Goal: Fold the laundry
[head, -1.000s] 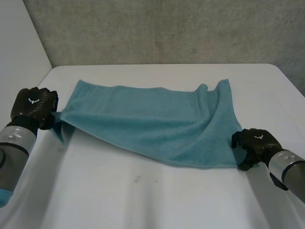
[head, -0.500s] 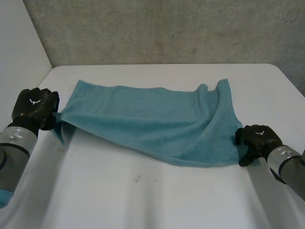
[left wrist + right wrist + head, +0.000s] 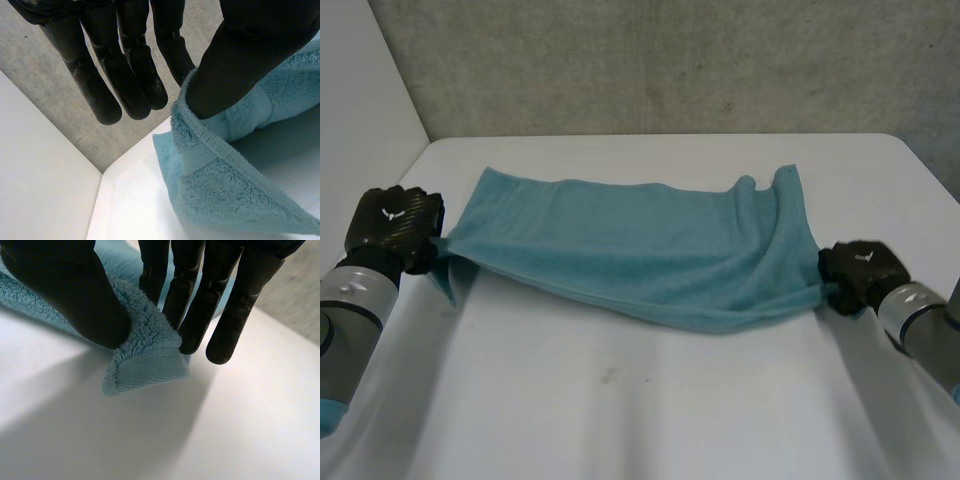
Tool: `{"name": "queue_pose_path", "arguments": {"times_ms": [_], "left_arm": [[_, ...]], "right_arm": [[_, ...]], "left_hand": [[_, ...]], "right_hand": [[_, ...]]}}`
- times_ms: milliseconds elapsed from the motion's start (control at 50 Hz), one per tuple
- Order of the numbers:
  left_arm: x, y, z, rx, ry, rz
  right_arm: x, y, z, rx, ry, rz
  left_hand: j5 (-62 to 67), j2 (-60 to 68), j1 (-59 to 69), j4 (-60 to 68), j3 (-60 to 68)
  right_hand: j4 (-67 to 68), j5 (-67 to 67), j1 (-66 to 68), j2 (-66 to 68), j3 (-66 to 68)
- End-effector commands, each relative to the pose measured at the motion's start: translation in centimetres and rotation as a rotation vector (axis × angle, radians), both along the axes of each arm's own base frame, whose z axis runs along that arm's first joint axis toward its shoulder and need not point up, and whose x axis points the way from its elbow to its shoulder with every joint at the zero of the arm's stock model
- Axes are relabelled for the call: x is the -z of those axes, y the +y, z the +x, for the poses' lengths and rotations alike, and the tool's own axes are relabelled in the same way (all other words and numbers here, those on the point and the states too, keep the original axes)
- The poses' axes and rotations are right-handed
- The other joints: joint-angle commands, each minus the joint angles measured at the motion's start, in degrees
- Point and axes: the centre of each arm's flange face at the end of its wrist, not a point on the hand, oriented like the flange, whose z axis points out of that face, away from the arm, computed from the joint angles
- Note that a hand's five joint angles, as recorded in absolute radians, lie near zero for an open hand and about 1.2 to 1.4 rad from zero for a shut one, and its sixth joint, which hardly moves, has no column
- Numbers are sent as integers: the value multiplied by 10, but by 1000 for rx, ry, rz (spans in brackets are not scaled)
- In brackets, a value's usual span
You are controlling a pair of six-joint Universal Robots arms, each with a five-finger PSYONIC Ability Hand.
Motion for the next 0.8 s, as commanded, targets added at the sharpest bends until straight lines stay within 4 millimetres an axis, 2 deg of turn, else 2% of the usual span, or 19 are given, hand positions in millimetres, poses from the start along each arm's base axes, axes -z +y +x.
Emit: {"name": "queue_pose_path", "arguments": {"times_ms": [20, 40, 100, 120, 160, 220, 300, 400, 440, 540, 560, 580, 660, 700, 720, 780, 800], "left_arm": [[1, 5, -3, 8, -11, 18], [0, 6, -3, 11, -14, 20], [-5, 16, -4, 15, -23, 46], [-10, 19, -4, 17, -28, 42], [-16, 22, -4, 17, -33, 36], [-42, 42, -1, 16, -75, 33], [-45, 58, 1, 18, -124, 95], [-36, 68, 2, 28, -167, 174], [-21, 74, 1, 44, -210, 239], [8, 64, -1, 68, -249, 335], [11, 61, -1, 71, -252, 340], [14, 57, -2, 72, -254, 342], [29, 30, -7, 78, -262, 319], [31, 25, -8, 79, -264, 310], [33, 9, -11, 82, -275, 272], [33, -8, -15, 90, -295, 211], [31, -21, -19, 93, -308, 160]], "right_arm": [[-79, 6, -5, 26, -7, -191], [-93, 13, -5, 23, -3, -202], [-109, 24, -8, 18, 16, -188], [-123, 29, -12, 21, 36, -187], [-136, 34, -20, 37, 64, -188], [-149, 43, -40, 70, 157, -162], [-146, 55, -55, 53, 326, -89], [-128, 72, -57, -31, 452, 16], [-118, 75, -55, -54, 465, 48], [-93, 64, -56, -62, 441, 120], [-93, 64, -56, -62, 441, 120], [-80, 54, -57, -51, 422, 143], [-68, 41, -55, -40, 387, 140], [-67, 37, -53, -38, 378, 130], [-65, 29, -49, -32, 357, 112], [-62, 9, -43, 12, 313, 76], [-62, 2, -39, 27, 305, 58]], "left_hand": [[148, 112, 142, 114, 116], [148, 112, 142, 114, 116], [148, 112, 142, 114, 116], [148, 112, 142, 114, 116], [148, 112, 142, 114, 116], [148, 112, 142, 114, 116], [148, 112, 142, 114, 116], [148, 112, 142, 114, 116], [148, 112, 142, 114, 116], [148, 112, 142, 114, 116], [148, 112, 142, 114, 116], [148, 112, 142, 114, 116], [148, 112, 142, 114, 116], [148, 112, 142, 114, 116], [148, 112, 142, 114, 116], [148, 112, 142, 114, 116], [148, 112, 142, 114, 116]], "right_hand": [[118, 149, 245, 125, 127], [118, 149, 245, 125, 127], [118, 149, 245, 125, 127], [118, 149, 245, 125, 127], [118, 149, 245, 125, 127], [118, 149, 245, 125, 127], [118, 149, 245, 125, 127], [118, 149, 245, 125, 127], [118, 149, 245, 125, 127], [118, 149, 245, 125, 127], [118, 149, 245, 125, 127], [118, 149, 245, 125, 127], [118, 149, 245, 125, 127], [118, 149, 245, 125, 127], [118, 149, 245, 125, 127], [118, 149, 245, 125, 127], [118, 149, 245, 125, 127]]}}
